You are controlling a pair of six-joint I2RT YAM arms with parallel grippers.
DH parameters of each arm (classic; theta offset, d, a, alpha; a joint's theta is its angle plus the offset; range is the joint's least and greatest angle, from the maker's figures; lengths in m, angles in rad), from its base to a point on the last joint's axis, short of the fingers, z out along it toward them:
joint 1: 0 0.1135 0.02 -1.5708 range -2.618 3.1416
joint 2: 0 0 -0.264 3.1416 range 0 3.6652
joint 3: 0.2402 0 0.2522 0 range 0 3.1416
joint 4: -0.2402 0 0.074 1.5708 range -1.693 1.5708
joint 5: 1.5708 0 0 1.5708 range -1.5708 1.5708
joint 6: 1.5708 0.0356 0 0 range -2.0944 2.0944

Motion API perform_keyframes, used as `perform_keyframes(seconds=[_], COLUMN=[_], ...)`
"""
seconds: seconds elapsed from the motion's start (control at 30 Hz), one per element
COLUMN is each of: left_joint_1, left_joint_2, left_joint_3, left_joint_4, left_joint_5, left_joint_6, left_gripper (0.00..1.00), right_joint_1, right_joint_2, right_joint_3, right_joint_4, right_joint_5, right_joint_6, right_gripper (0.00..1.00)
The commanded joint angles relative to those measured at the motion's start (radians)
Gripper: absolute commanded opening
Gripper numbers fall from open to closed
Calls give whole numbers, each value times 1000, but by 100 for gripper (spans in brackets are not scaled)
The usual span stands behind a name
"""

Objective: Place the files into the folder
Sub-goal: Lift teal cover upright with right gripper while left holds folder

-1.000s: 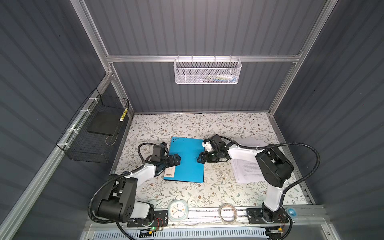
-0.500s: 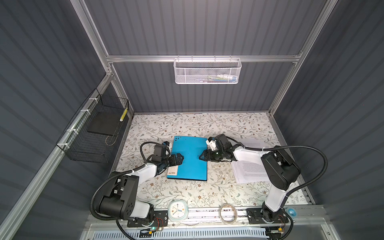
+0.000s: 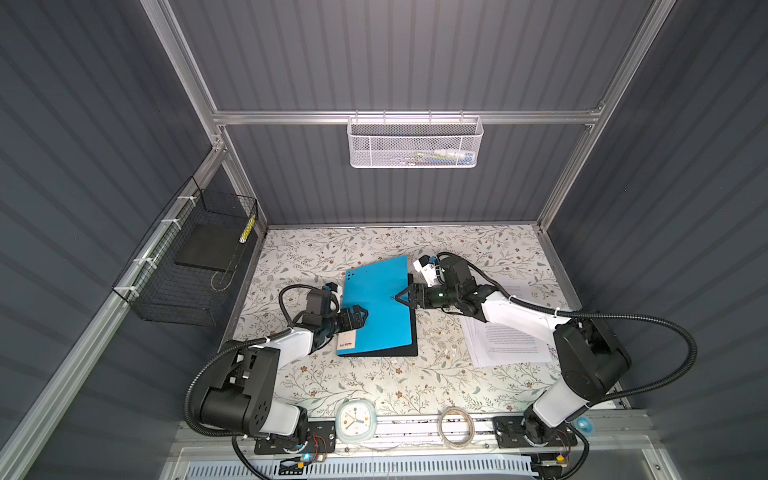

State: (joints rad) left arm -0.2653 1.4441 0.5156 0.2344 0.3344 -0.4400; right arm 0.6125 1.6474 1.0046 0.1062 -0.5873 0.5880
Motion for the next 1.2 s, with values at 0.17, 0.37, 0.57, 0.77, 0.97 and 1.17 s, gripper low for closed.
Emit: perform_keyframes(seconds=[0.17,0.37,0.57,0.77,0.97,1.17], left_joint_1=[8,18,35,58,128,242], left_joint_2=[-50,-47,-57,-136,-267,-349], left_joint_3=[-36,-35,-31,18,153,322], left_joint_4=[97,102,94,-39,-317,-558], left_joint_5=[137,141,140,81,-37,-40], left_joint_6=[8,11,12,24,26,40], left_gripper=[99,99,99,99,99,99], right_joint_1=[49,57,68,90,131,175], right_joint_2=[12,-6,-18,-21,2,78], right_joint_3=[68,98,138,189,264,381], right_joint_4=[78,42,4,-53,-90,-128], right_joint_5=[-143,-138,-139,-128,-116,-124], right_joint_6=[8,-17,-43,-67,-83,-105], right_gripper=[72,72,72,72,72,72])
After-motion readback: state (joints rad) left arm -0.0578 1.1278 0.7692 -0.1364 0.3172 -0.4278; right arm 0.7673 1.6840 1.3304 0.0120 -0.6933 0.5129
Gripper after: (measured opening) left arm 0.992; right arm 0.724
